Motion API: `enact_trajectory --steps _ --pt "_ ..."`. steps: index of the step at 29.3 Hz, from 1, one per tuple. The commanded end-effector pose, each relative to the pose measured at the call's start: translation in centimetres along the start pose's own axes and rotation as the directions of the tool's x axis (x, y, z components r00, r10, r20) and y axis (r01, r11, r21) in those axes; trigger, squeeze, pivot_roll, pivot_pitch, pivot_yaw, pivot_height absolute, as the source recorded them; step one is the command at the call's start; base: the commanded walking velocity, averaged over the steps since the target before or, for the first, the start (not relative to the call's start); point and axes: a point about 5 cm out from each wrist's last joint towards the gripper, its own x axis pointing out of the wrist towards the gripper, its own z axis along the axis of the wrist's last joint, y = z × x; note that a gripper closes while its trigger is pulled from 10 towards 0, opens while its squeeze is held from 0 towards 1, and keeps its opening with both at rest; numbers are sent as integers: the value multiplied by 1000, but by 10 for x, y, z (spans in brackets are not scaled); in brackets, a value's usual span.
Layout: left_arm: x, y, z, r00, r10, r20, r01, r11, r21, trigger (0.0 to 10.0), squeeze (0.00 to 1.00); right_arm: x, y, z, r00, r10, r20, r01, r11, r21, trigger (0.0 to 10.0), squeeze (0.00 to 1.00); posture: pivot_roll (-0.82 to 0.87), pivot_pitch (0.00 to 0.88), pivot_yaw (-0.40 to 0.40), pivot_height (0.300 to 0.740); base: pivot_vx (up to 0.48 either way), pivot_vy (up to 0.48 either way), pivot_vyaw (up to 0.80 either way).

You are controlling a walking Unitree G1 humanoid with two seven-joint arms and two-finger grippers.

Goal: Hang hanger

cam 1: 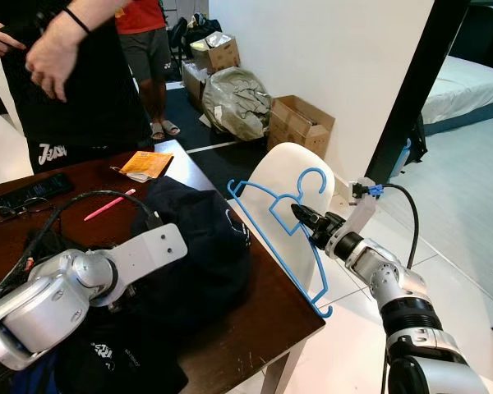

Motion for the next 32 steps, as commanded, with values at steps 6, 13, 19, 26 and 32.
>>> enact_trajectory --steps 6,13,19,26,32 --pt "0 30 13 985 138 104 -147 986 75 0 0 1 1 1 1000 -4 22 4 1000 11 10000 0 59 13 -27 740 0 0 0" --pt "-29 89 45 849 431 304 -460 887 28 0 0 1 0 1 1000 -7 26 7 1000 19 10000 0 59 4 -26 740 0 0 0" --pt "-62 127 69 668 593 451 -642 765 -53 0 0 1 -1 1 999 -11 31 10 1000 28 10000 0 61 0 -24 740 0 0 0" --pt "-81 134 93 515 592 620 -625 755 -201 0 0 0 -1 1 999 -15 36 14 999 32 10000 0 63 8 -30 740 0 0 0" --pt "-65 96 108 499 426 755 -410 883 -227 0 0 -9 8 36 962 119 246 -147 984 98 10000 0 83 0 -35 740 0 0 0"
